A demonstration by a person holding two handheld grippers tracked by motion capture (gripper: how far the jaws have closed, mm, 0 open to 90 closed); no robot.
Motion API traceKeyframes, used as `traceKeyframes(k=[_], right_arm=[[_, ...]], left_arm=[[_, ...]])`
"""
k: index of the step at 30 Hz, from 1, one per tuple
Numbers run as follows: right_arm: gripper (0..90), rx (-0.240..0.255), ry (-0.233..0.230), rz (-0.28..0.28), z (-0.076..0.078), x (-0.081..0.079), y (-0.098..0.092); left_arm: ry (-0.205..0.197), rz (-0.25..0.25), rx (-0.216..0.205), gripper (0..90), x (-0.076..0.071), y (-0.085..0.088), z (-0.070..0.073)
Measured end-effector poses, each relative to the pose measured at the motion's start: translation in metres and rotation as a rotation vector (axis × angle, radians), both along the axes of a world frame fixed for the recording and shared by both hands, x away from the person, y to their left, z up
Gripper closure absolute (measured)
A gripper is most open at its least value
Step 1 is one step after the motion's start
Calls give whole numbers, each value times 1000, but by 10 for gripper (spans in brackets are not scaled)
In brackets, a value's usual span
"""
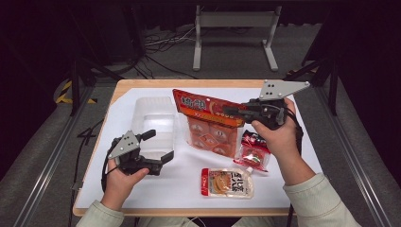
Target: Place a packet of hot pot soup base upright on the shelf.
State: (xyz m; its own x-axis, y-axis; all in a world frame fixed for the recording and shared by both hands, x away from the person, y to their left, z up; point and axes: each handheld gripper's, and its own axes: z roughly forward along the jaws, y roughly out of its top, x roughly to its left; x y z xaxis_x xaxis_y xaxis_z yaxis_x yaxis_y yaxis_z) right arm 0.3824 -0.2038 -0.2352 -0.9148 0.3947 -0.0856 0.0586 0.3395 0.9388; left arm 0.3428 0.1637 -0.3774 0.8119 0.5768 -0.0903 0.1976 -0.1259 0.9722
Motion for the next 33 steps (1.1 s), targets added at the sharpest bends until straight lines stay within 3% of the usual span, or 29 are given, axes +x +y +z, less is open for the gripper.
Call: traceKeyframes(k=[2,4,11,15,20,27,30,33], right_arm=[[900,2,-10,7,2,-3,0],[900,6,-12,17,3,-6,1],[900,11,-32,39,9,-14,5],[900,19,-37,46,11,-16,4],[900,32,-40,68,13,-20,5],[900,42,-43,88,13,-24,7],[900,44,-44,94,12,-24,9],[900,49,-39,97,8,-22,11]], left_arm=[[-4,-37,-20,55,1,-5,-1],[8,-64,-3,54,3,-10,0],[-4,-87,5,34,12,-25,2],[-58,-125,25,24,16,-33,3],[-39,-154,18,27,22,-42,4],[10,-211,-41,61,34,-45,-1],[35,-239,-39,90,35,-51,-2],[25,-256,-34,145,36,-56,-1]])
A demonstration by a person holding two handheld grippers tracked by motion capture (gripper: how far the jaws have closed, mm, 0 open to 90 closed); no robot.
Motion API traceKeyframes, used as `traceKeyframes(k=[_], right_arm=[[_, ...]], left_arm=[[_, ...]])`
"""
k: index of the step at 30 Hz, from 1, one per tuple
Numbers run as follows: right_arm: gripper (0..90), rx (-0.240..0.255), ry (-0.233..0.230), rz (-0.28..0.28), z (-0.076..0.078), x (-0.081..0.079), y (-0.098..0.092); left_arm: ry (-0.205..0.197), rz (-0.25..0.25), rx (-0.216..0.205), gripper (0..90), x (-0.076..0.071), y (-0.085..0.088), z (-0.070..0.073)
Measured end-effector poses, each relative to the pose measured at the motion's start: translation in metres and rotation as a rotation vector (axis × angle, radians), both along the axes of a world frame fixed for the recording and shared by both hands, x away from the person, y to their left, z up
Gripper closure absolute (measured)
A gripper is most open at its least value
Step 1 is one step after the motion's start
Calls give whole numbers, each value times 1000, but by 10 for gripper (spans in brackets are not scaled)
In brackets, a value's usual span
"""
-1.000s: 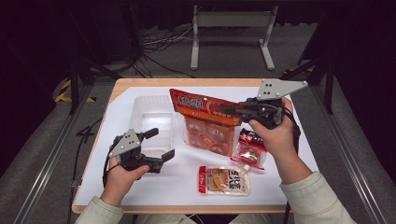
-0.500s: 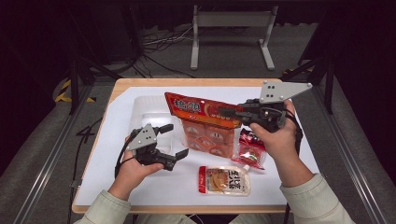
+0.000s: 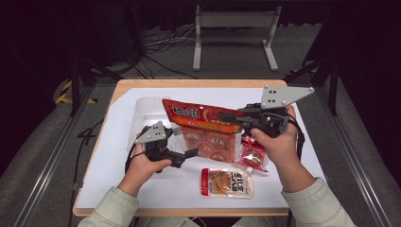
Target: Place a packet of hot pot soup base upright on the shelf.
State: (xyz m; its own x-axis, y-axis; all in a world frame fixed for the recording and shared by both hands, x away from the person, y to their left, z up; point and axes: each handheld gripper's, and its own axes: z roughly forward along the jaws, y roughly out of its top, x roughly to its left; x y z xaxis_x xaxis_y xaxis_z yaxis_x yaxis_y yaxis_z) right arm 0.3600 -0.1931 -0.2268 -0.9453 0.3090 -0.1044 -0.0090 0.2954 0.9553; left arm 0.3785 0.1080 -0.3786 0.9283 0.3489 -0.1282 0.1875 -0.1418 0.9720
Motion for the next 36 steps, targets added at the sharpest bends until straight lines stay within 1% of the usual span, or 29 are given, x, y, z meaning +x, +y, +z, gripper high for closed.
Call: traceKeyframes(k=[2,3,5,6,7,8,10,11,12,13,15,16,17,19,20,22,25,27,29,30,32,35,36], right_arm=[[900,4,7,3,-3,1,1],[900,7,10,5,-4,2,2],[900,14,19,11,-5,3,3],[900,17,22,13,-6,3,4],[900,17,22,13,-6,3,5],[900,18,22,14,-7,3,5],[900,19,21,16,-7,2,7],[900,24,22,18,-7,2,7],[900,29,24,19,-8,2,7],[900,36,25,21,-8,2,7],[900,52,34,24,-9,3,7],[900,61,42,28,-9,3,8],[900,69,48,32,-10,3,9],[900,71,50,32,-12,2,11],[900,72,48,30,-12,2,12],[900,82,50,29,-13,3,12],[900,96,56,25,-14,3,11],[900,99,54,21,-15,4,10],[900,99,55,18,-16,4,10],[900,98,56,20,-16,5,9],[900,95,54,19,-17,4,9],[900,86,39,8,-18,3,10],[900,83,37,4,-18,3,10]], left_arm=[[2,-8,-9,165,1,-2,0],[0,-4,-3,186,1,-2,0],[6,-32,4,216,4,-2,-3],[22,-46,-17,236,5,-2,-5],[30,-53,-28,263,6,-2,-7],[28,-59,-30,289,7,-1,-7],[20,-69,-50,302,7,-1,-8],[20,-69,-50,302,7,-1,-8],[-1,-79,-71,308,6,-2,-7],[-3,-88,-91,314,5,-2,-6],[-10,-113,-115,351,4,-3,-5],[-27,-113,-109,369,3,-4,-4],[-52,-114,-93,370,3,-5,-3],[-70,-127,-79,418,1,-7,-2],[-57,-135,-80,433,1,-7,-2],[-54,-146,-80,462,0,-7,-2],[-66,-150,-71,547,-1,-6,-1],[-65,-159,-64,597,-1,-5,0],[-61,-162,-58,606,-2,-5,0],[-45,-171,-53,621,-3,-5,1],[-39,-174,-44,634,-3,-5,2],[-38,-169,-32,664,-5,-4,4],[-45,-166,-25,685,-5,-4,5]])
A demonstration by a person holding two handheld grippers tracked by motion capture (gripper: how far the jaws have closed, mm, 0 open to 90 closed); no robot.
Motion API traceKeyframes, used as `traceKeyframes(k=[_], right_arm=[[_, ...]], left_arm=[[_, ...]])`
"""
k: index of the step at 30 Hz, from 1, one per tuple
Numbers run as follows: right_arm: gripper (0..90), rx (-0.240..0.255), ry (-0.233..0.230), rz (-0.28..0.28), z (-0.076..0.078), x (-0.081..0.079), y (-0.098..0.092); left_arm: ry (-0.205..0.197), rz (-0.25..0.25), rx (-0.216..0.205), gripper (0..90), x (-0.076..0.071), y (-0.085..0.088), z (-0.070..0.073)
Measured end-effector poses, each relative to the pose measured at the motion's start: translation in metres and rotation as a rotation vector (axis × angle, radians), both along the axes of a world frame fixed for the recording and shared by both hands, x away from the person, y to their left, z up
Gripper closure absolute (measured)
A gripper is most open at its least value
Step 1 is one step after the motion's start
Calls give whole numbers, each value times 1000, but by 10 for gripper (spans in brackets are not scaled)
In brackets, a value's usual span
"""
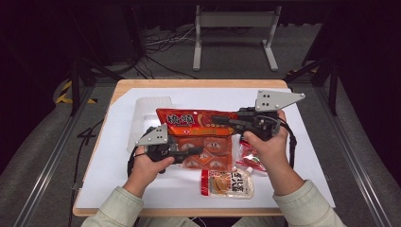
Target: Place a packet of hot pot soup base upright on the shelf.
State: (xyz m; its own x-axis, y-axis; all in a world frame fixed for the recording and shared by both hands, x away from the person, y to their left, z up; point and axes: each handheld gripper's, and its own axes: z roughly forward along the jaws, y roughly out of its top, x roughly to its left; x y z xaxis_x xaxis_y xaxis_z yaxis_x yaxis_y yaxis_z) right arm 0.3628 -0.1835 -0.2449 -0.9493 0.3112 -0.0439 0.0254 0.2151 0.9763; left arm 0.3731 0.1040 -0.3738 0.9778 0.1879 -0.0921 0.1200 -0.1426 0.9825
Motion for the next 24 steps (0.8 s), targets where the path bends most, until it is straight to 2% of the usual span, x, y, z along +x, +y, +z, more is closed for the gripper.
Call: traceKeyframes(k=[5,10,15,17,24], right_arm=[[900,-8,-7,-13,0,1,-1],[898,-12,-16,-17,0,0,-1],[851,-15,-18,-40,-2,2,-3],[817,-19,-19,-59,-4,3,-4],[621,21,12,-119,-10,8,-22]], left_arm=[[16,-8,12,702,-2,0,3],[5,3,24,704,-3,1,5],[2,22,37,705,-2,4,6],[4,25,41,706,-1,5,5],[-5,32,36,706,-1,9,7]])
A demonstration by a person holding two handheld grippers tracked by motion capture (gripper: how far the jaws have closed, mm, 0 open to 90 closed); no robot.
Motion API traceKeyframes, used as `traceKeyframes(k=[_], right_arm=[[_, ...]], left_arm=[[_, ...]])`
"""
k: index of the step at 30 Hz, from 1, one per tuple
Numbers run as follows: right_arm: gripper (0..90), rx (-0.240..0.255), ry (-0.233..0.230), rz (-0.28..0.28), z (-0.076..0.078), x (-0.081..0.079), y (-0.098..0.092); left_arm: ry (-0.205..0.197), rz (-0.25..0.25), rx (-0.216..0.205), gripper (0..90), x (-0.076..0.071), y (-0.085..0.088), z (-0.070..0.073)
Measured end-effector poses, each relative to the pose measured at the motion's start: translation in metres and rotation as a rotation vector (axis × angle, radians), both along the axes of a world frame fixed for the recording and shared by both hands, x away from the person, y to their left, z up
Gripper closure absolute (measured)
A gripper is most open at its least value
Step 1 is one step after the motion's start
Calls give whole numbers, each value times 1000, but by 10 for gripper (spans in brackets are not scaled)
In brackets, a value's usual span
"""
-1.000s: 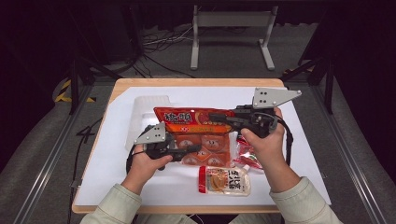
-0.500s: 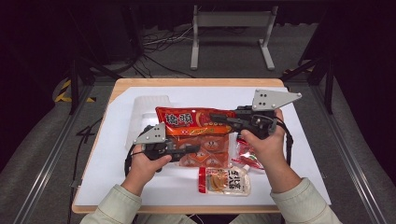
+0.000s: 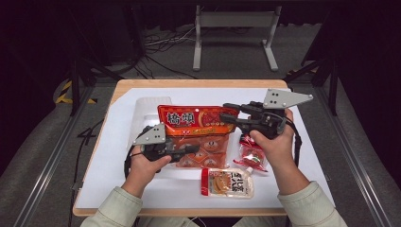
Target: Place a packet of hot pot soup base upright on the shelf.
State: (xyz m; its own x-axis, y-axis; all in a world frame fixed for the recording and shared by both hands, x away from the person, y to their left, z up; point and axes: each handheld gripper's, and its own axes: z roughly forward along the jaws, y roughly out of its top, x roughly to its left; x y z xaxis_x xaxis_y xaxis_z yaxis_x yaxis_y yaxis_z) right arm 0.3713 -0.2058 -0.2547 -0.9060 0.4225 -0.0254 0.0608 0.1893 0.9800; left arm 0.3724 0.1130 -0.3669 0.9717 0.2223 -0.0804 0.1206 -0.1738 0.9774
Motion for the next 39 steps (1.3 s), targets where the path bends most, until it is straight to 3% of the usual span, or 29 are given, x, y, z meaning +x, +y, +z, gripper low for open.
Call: traceKeyframes(k=[9,17,19,29,39], right_arm=[[480,-49,6,-90,-19,-3,-29],[456,-55,40,-168,-40,-6,-59],[456,-71,38,-191,-42,-6,-62],[456,-62,46,-211,-44,-3,-69],[456,-69,78,-233,-54,5,-75]], left_arm=[[-5,34,-2,706,1,10,4],[-19,57,-22,706,1,17,9],[-22,61,-24,706,0,18,10],[-30,65,-23,706,0,18,18],[-80,72,-12,706,4,16,49]])
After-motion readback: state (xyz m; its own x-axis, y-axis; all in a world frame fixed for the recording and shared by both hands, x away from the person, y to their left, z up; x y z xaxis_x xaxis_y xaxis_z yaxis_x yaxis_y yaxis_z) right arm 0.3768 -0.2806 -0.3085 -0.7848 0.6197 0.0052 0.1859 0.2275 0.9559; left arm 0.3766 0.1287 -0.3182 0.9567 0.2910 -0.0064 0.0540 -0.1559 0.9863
